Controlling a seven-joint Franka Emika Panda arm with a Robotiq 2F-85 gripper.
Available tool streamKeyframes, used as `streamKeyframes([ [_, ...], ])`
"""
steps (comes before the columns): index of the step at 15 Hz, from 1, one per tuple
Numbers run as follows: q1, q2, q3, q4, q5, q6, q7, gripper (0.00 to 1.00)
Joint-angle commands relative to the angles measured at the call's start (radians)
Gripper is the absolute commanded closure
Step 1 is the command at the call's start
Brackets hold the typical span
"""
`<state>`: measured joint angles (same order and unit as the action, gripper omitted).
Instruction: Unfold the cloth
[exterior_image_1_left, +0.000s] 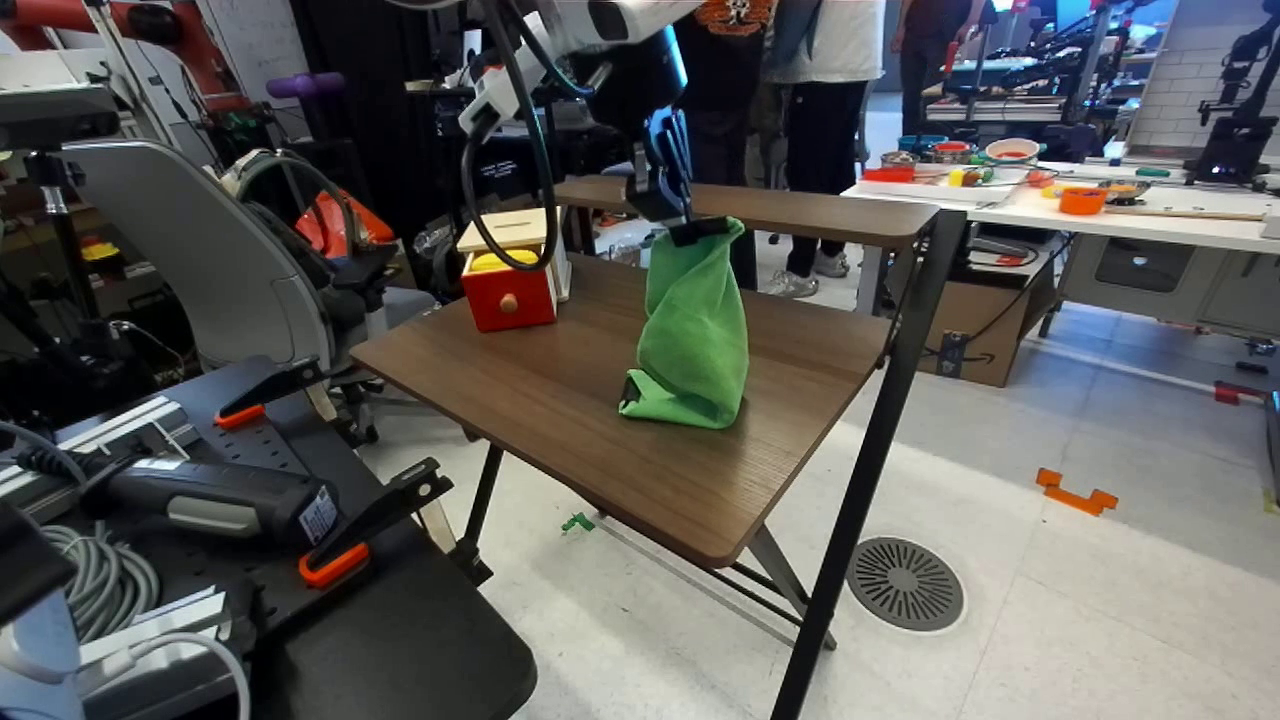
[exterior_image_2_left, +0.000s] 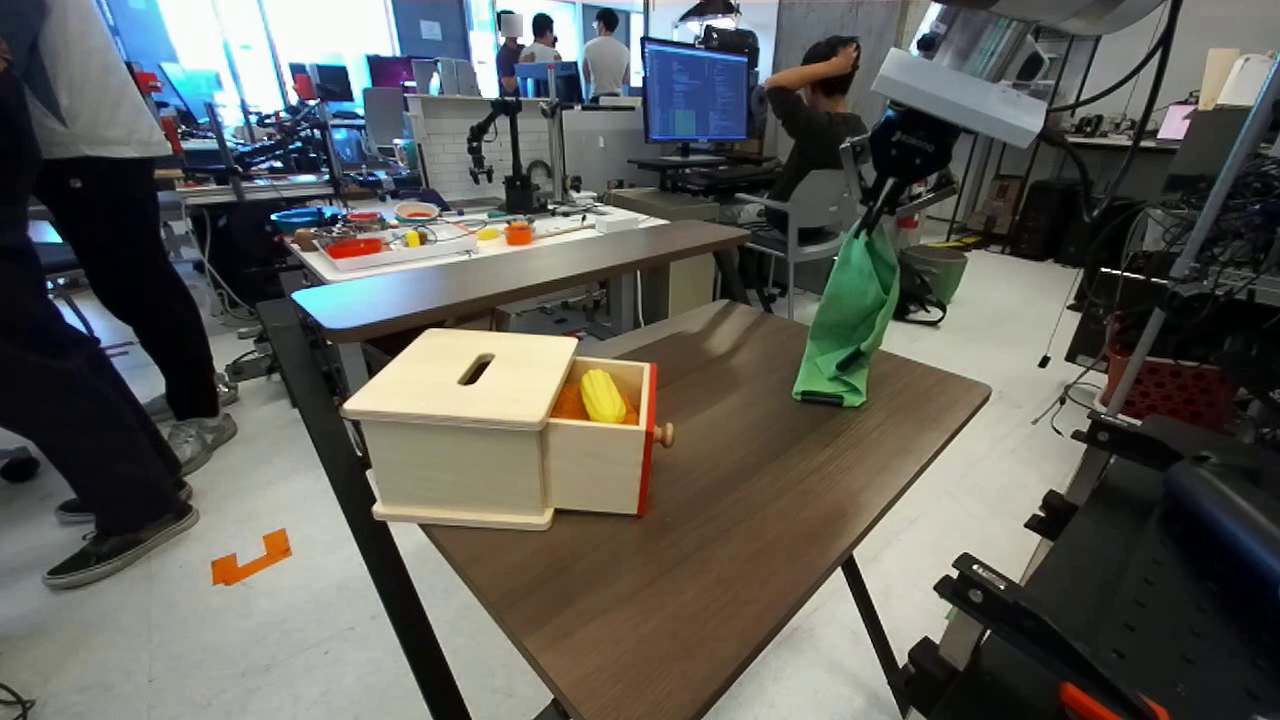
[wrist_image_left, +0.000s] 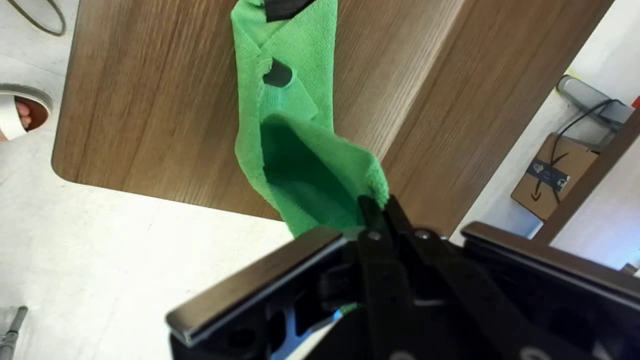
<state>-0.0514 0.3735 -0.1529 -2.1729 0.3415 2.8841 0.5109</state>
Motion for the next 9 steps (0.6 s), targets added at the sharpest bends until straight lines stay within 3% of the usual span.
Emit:
streamKeyframes([
  [1, -0.014, 0.007, -0.016, 0.017, -0.007, -0.018, -0.009, 0.99],
  [5, -0.036, 0.079, -0.029, 0.074, 0.002, -0.024, 0.0, 0.99],
  [9, -0.054, 0.22, -0.046, 0.209, 0.001, -0.049, 0.025, 0.99],
])
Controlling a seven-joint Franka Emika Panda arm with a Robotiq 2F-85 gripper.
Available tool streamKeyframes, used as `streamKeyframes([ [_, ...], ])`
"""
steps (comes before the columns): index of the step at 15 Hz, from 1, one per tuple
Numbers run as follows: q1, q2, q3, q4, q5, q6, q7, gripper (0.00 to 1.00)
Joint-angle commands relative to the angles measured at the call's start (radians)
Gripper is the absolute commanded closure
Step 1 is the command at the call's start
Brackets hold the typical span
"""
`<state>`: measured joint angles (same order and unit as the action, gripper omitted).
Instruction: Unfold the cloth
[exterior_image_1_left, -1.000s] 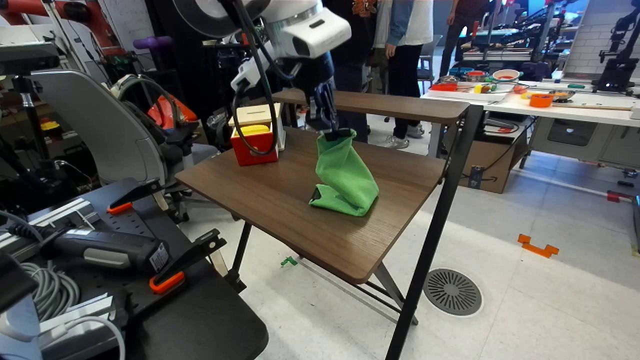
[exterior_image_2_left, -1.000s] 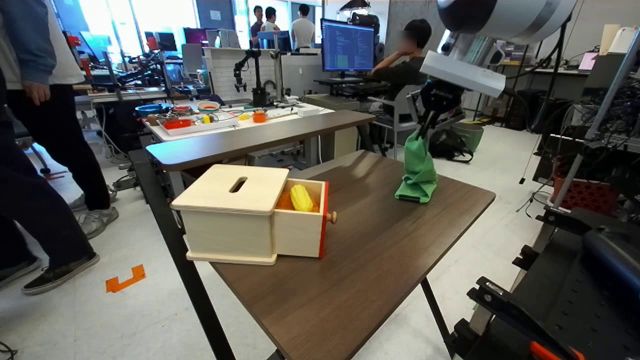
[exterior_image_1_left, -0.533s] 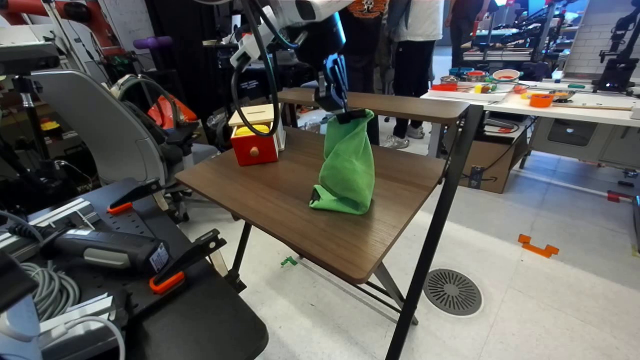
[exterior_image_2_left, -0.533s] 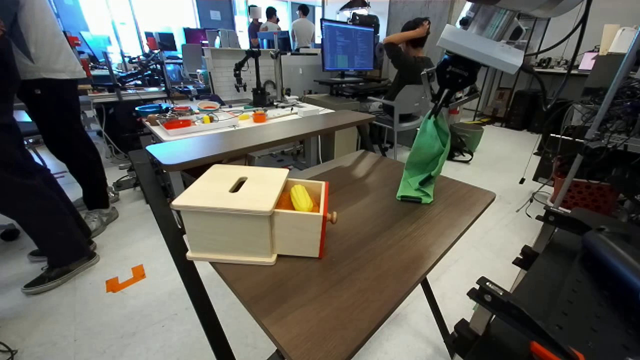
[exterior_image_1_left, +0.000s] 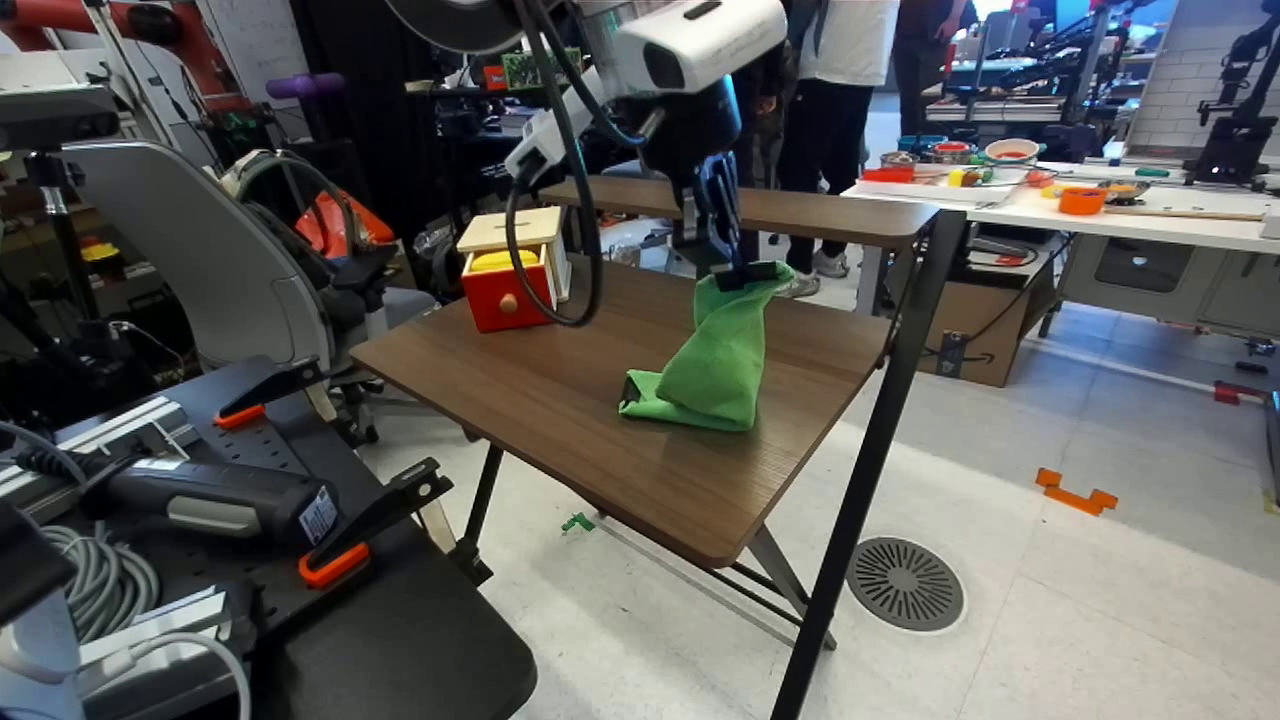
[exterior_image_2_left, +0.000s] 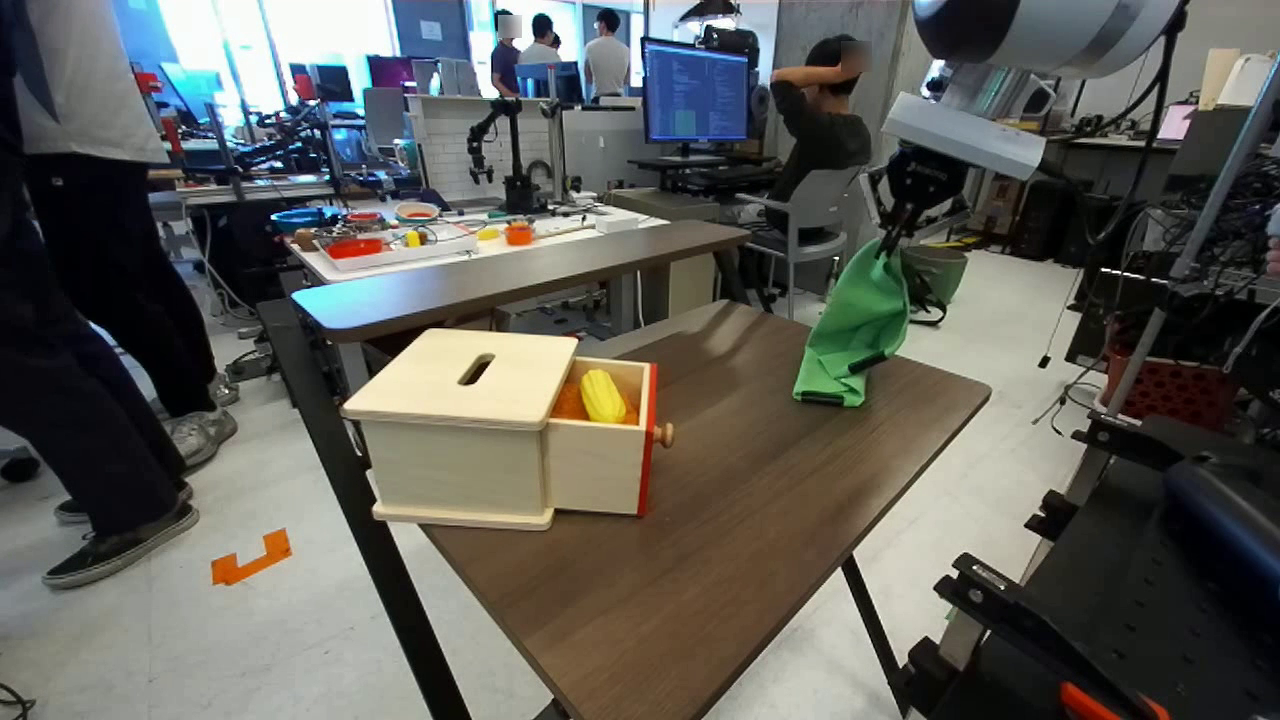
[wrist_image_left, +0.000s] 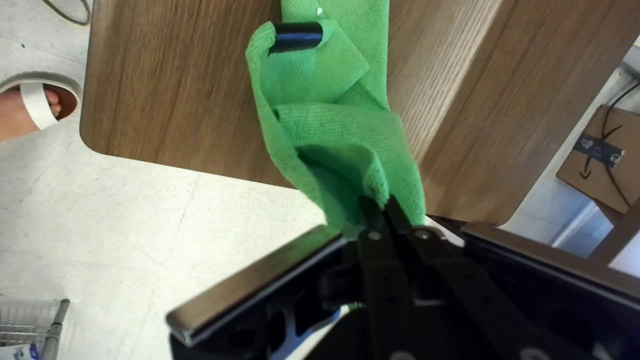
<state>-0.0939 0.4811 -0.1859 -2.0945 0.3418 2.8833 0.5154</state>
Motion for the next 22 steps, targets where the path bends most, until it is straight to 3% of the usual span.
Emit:
streamKeyframes([
  [1, -0.011, 0.143, -0.021, 0.166, -0.003, -0.06, 0.031, 0.99],
  [12, -0.022, 0.458, -0.057, 0.629, -0.029, -0.249, 0.122, 0.99],
  [22, -0.037, 0.664, -0.048, 0.892, -0.055, -0.356, 0.167, 0.99],
])
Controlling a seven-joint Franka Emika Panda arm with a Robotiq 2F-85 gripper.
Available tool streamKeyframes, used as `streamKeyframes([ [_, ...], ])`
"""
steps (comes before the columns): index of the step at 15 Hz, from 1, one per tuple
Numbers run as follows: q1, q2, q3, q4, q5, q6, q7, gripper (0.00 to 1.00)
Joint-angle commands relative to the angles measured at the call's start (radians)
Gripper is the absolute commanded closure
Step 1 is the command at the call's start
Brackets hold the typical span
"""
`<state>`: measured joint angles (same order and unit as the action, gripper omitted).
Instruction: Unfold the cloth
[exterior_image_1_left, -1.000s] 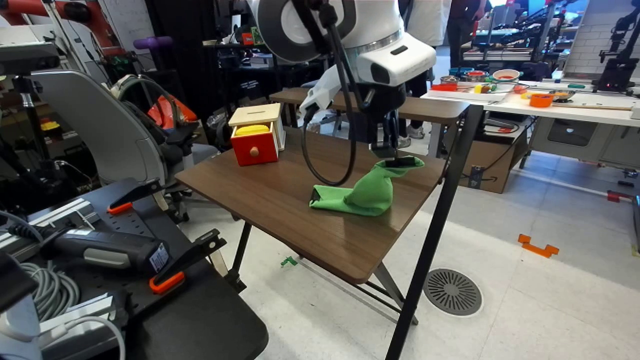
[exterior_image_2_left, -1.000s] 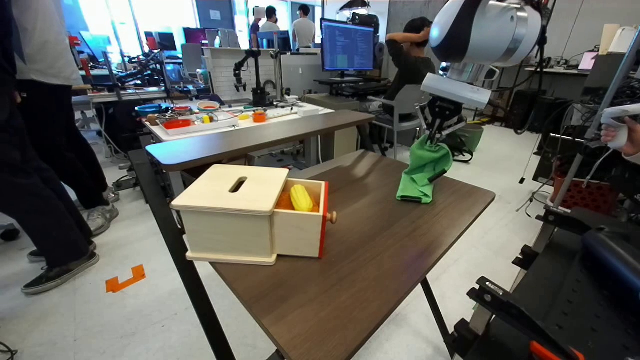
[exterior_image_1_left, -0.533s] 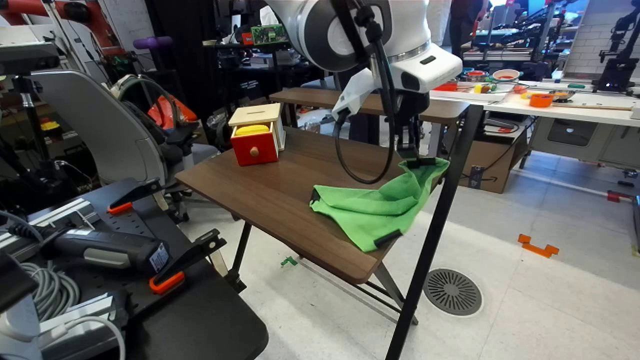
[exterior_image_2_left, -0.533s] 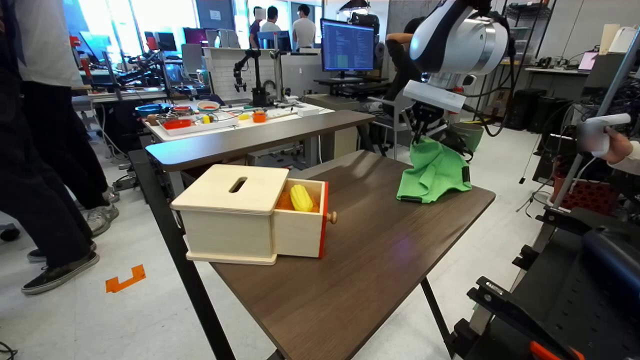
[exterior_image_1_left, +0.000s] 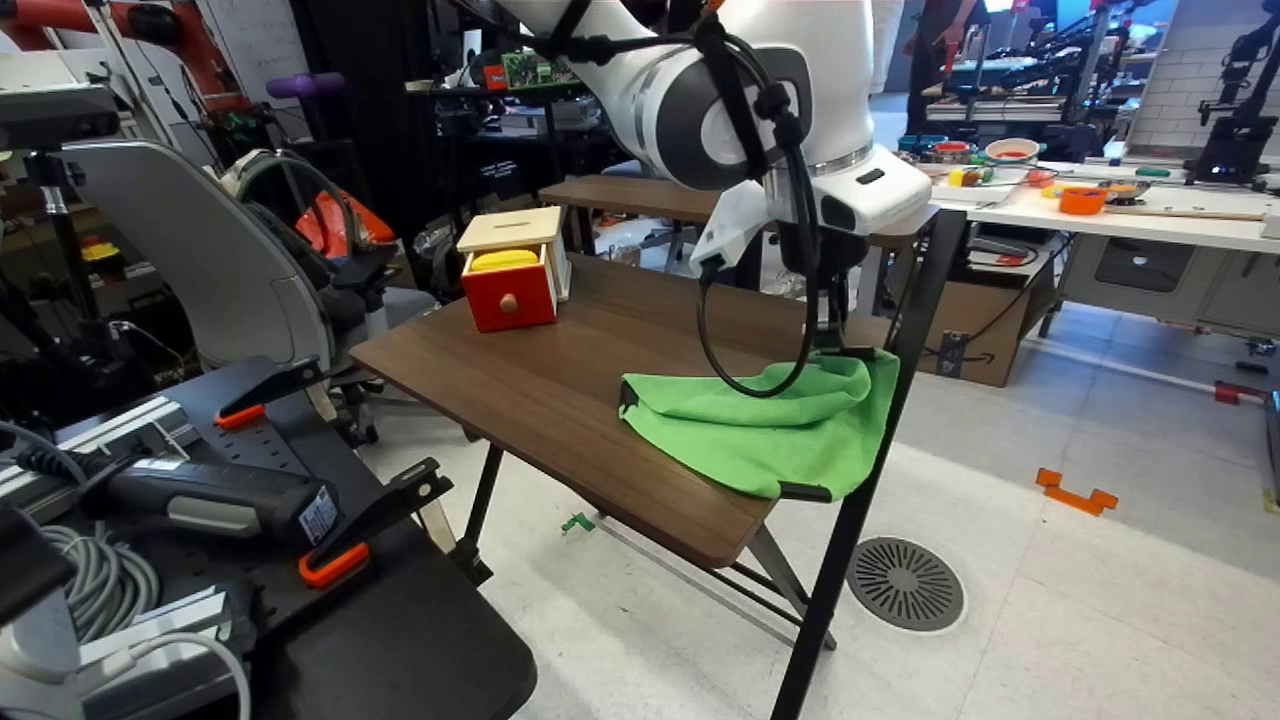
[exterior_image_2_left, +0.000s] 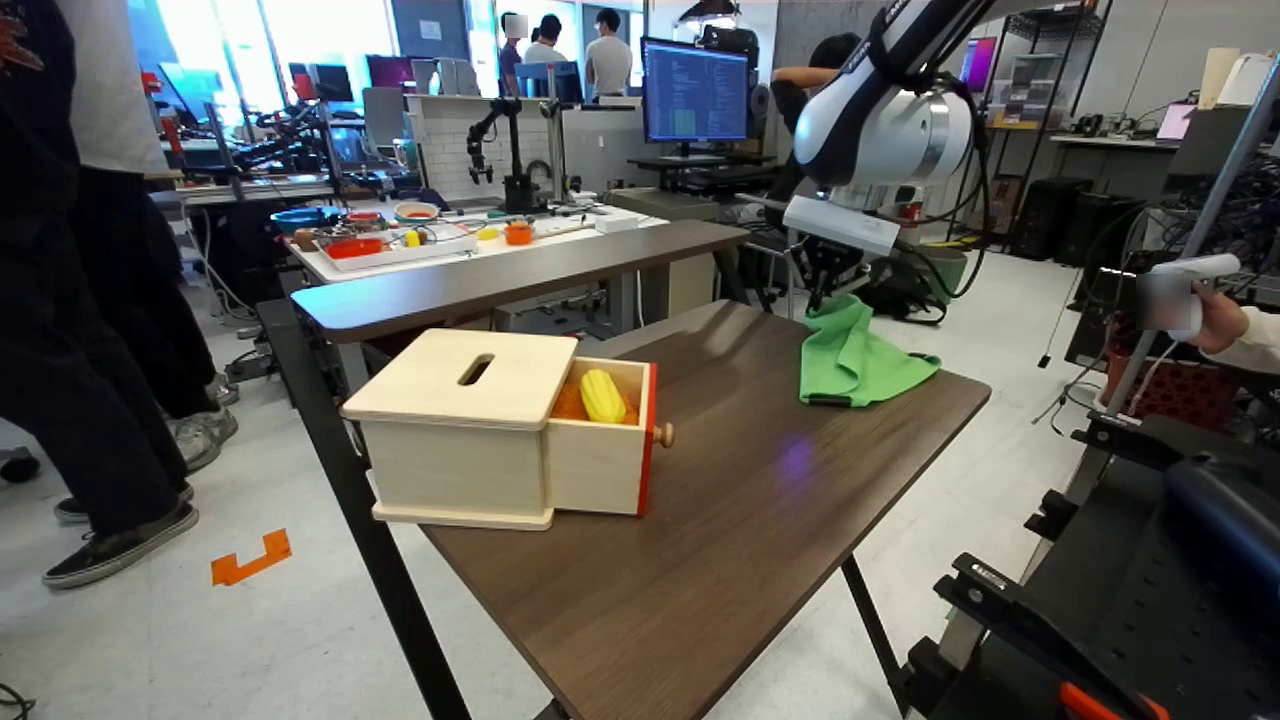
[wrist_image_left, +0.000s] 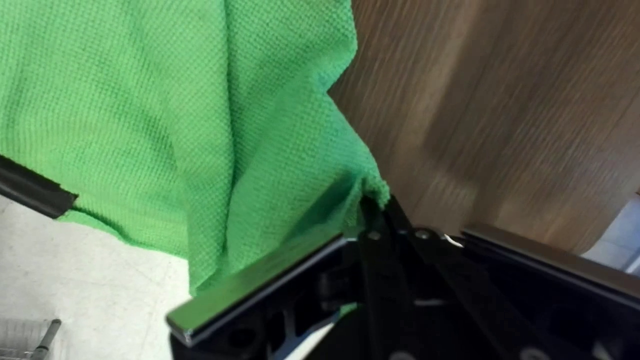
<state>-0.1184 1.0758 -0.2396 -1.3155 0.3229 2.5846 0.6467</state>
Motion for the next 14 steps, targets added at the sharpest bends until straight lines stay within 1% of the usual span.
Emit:
streamKeyframes([
  [1, -0.014, 0.086, 0.009, 0.134, -0.04, -0.065, 0.04, 0.99],
  [4, -0.015, 0.119, 0.011, 0.183, -0.057, -0.089, 0.054, 0.99],
  [5, -0.016, 0.123, 0.01, 0.195, -0.059, -0.099, 0.057, 0.71],
  [6, -0.017, 0.13, 0.01, 0.209, -0.063, -0.111, 0.058, 0.7],
  [10, -0.023, 0.115, 0.011, 0.215, -0.078, -0.142, 0.057, 0.42],
  [13, -0.018, 0.066, 0.005, 0.167, -0.101, -0.133, 0.037, 0.21],
  [14, -0.008, 0.043, -0.007, 0.14, -0.086, -0.128, 0.019, 0.12],
])
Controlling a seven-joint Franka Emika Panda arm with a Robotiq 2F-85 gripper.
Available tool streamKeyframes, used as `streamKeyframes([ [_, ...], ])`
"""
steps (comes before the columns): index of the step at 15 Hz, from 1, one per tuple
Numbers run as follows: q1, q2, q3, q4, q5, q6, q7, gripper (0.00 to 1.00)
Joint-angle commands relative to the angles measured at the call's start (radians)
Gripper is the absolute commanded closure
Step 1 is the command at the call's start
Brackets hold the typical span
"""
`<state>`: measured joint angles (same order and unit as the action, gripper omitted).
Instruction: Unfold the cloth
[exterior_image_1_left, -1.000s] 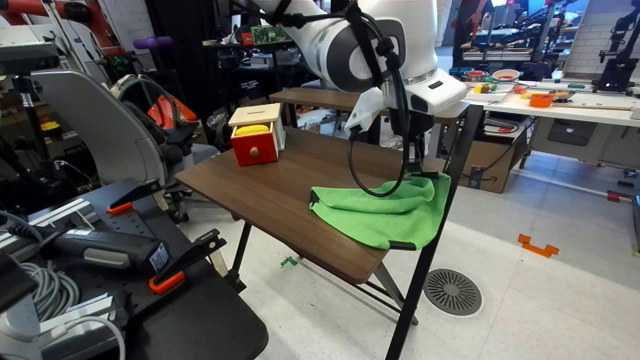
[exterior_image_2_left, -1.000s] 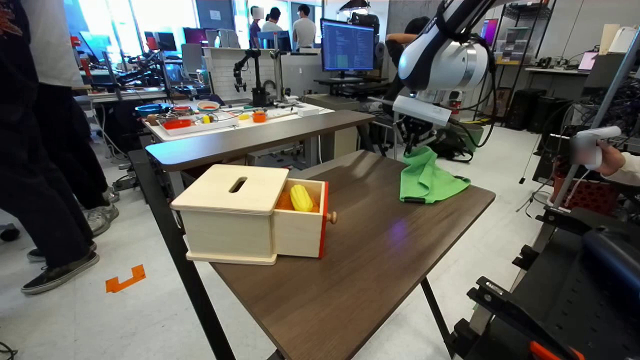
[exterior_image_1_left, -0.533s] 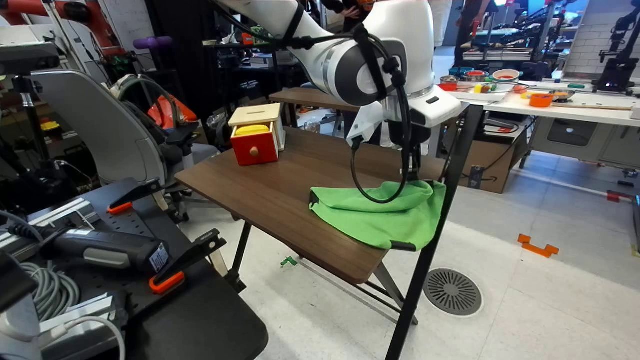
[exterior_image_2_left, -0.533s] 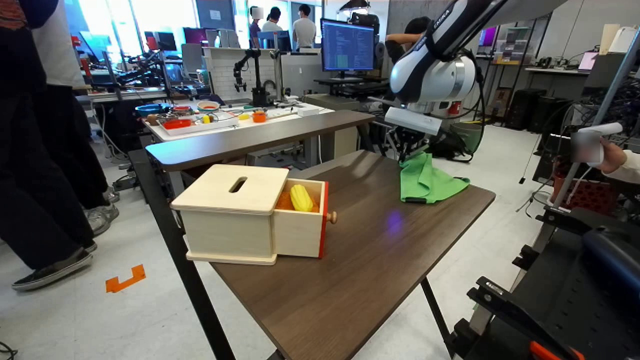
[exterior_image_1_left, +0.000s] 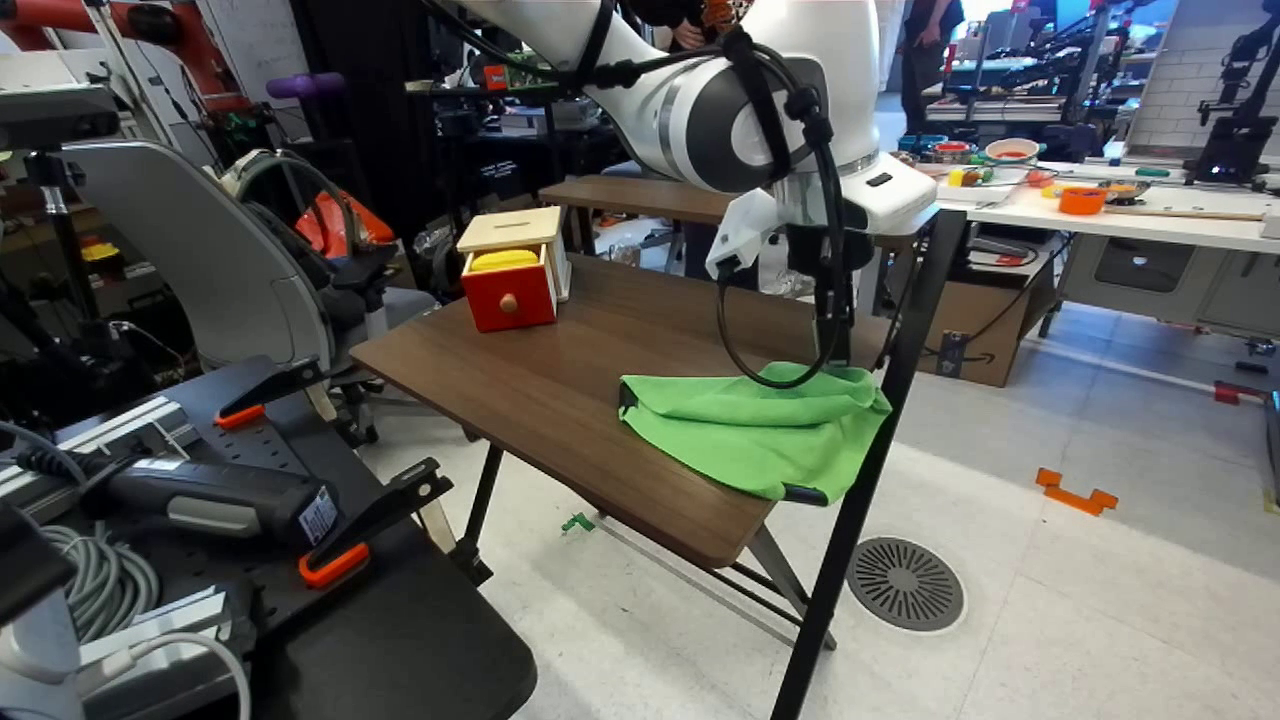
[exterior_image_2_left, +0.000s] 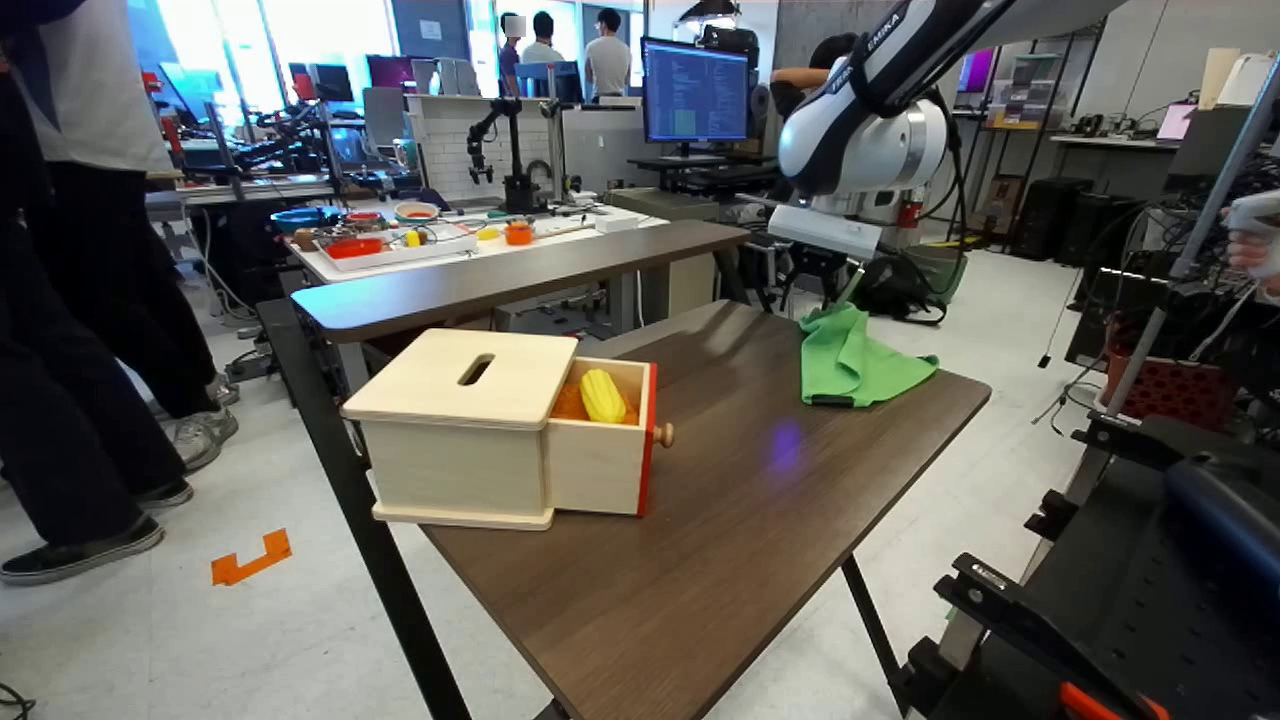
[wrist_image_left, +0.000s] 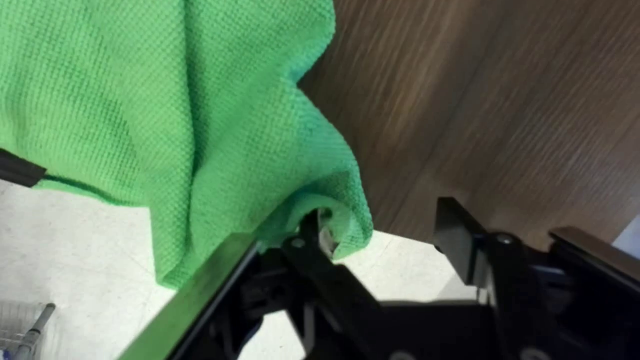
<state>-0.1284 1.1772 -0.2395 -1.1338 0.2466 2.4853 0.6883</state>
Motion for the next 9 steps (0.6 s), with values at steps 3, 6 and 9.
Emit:
streamKeyframes([
  [3, 0.005, -0.169, -0.004, -0.159, -0.008, -0.013, -0.077, 0.0],
  [6, 0.008, -0.308, -0.003, -0.31, -0.006, -0.003, -0.144, 0.0],
  [9, -0.009, -0.267, 0.003, -0.246, -0.019, -0.001, -0.136, 0.0],
])
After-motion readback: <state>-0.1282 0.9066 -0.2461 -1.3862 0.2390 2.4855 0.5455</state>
